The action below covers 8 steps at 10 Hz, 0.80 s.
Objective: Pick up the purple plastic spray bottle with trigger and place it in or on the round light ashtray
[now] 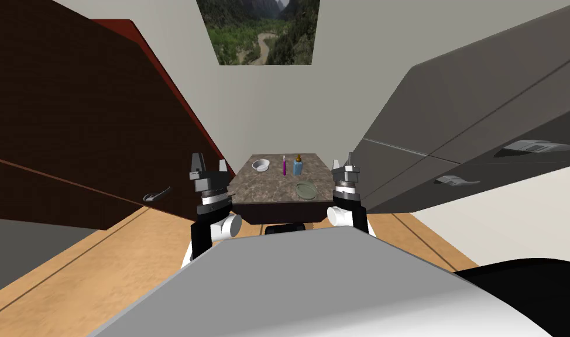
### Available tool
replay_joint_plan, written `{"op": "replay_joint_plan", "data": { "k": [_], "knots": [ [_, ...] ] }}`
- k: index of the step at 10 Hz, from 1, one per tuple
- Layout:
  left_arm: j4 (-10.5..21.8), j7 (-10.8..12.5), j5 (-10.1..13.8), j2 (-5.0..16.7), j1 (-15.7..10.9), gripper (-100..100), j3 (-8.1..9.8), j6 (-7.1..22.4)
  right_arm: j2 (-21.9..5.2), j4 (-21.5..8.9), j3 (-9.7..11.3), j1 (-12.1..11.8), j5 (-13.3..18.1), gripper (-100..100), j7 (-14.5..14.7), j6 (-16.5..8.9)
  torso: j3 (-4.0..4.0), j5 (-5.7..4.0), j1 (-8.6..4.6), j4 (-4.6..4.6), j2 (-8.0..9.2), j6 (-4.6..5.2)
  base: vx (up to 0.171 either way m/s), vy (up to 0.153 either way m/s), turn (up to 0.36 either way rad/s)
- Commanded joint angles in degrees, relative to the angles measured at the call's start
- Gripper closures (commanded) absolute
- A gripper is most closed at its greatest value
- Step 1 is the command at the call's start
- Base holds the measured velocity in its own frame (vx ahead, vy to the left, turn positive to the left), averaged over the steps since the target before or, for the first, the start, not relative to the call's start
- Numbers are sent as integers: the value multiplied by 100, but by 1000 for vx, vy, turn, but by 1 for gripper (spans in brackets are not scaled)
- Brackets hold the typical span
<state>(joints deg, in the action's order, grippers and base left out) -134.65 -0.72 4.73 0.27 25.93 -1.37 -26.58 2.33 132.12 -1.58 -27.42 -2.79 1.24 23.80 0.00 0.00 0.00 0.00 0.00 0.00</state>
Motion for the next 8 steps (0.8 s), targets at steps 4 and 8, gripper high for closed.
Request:
{"op": "replay_joint_plan", "data": {
  "k": [4,8],
  "knots": [
    [0,0,0,0,-1,0,-1,0,-708,-158,-244,-19,29,-100,57,-227,22,2,9,8,39,-1,-90,28,117],
    [0,0,0,0,-2,0,-1,0,-1183,-422,-667,-54,79,-100,155,-613,23,4,17,9,40,-2,-99,58,224]
  ]
}}
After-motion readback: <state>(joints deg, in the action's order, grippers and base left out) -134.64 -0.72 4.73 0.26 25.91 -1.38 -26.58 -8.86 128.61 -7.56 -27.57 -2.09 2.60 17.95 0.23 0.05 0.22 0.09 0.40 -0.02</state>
